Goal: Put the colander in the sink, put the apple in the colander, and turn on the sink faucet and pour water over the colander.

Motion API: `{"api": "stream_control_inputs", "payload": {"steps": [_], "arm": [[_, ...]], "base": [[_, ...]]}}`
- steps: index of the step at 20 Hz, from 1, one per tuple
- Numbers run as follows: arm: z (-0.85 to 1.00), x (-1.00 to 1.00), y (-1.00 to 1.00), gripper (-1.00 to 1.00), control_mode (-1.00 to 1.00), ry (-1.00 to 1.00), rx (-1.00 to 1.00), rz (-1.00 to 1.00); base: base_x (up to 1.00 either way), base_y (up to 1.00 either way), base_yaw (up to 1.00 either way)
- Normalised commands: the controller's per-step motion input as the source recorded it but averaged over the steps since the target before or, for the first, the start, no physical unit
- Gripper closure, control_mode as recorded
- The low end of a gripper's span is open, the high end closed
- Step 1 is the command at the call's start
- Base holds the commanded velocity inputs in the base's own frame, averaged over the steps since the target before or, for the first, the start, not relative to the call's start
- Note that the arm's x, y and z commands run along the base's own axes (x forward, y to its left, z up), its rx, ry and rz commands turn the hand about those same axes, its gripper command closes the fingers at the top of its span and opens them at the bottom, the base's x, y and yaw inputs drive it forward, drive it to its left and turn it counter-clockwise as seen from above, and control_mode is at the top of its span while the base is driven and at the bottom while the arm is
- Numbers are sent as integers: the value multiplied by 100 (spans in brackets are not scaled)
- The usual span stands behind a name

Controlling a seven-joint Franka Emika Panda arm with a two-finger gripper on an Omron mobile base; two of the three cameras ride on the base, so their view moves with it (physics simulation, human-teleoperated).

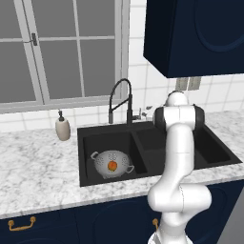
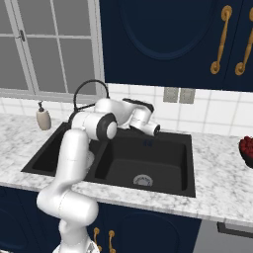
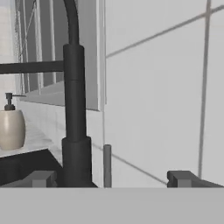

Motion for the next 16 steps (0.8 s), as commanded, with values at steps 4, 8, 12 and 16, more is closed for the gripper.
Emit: {"api": "stream_control_inputs", "payload": {"steps": [4, 8, 12, 16], "arm": [[-14, 37, 0, -100, -100, 0, 0, 0], [-18, 44, 1, -100, -100, 0, 0, 0], [-29, 30, 15, -100, -100, 0, 0, 0], [-9, 23, 17, -100, -100, 0, 0, 0]], "base": [[0, 0, 0], [0, 0, 0], [0, 0, 0], [0, 0, 0]]}}
